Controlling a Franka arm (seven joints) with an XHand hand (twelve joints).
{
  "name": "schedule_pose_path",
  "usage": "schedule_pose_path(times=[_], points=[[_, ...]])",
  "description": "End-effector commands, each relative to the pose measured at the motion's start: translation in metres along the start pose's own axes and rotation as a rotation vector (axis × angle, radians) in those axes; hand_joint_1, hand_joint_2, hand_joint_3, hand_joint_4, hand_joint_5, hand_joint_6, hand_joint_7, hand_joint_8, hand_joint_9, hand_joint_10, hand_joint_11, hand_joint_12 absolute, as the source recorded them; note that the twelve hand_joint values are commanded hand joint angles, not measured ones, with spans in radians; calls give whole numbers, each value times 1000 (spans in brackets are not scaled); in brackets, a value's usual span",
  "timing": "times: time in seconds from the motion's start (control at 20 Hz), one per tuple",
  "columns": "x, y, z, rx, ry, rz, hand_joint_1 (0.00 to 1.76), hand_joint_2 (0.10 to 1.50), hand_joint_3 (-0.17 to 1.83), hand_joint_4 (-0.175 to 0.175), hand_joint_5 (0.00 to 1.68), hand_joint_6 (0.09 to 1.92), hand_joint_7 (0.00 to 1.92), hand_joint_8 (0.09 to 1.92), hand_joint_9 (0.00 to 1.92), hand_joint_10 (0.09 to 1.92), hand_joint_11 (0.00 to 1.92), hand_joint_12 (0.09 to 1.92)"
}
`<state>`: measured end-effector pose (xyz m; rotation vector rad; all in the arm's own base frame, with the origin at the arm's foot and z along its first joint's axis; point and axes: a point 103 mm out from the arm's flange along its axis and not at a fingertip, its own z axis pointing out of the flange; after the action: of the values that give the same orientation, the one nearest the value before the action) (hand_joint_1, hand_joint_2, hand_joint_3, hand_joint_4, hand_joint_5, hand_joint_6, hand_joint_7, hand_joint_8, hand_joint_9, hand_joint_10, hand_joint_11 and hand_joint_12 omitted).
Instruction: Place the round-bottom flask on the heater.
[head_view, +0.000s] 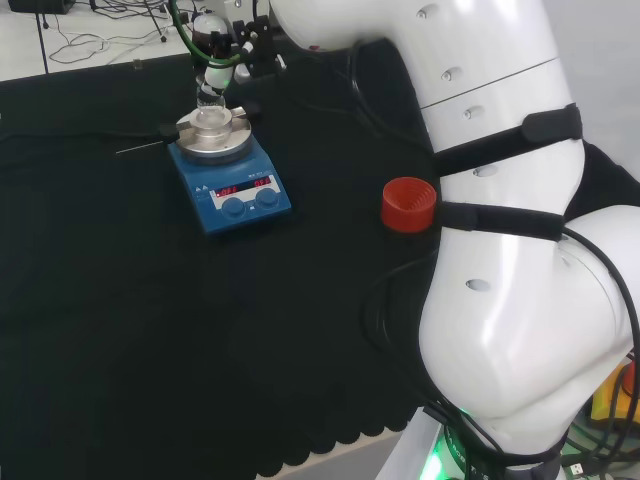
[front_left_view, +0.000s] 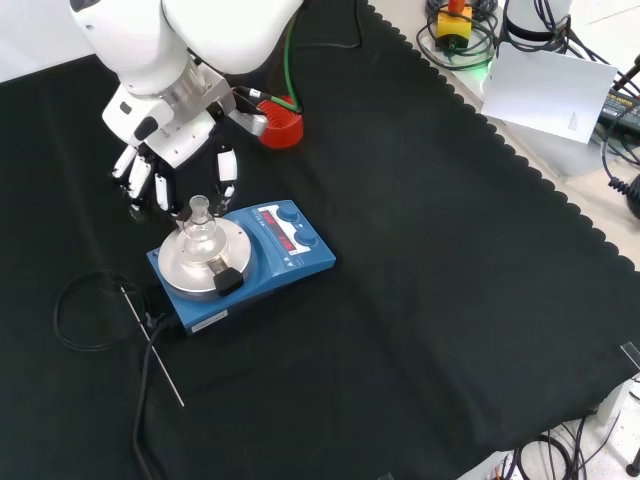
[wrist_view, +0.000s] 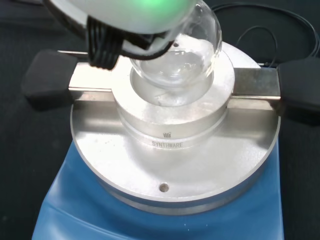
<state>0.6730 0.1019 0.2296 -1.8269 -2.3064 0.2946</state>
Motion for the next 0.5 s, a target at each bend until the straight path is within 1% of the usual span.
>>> schedule_pose_path(times=[0.05,0.2,0.3,0.5], points=[[1,1,3,13,-7,4,1112,623,822,140,1170,932,451,712,623,627,277,1367],[0,8,9,24,2,2,1112,622,822,140,1170,932,451,712,623,626,278,1366],[0,12,13,20,4,-1,1112,622,822,140,1170,932,451,712,623,627,278,1366],[0,11,12,17,7,-4,1112,622,822,141,1170,932,451,712,623,627,278,1366]])
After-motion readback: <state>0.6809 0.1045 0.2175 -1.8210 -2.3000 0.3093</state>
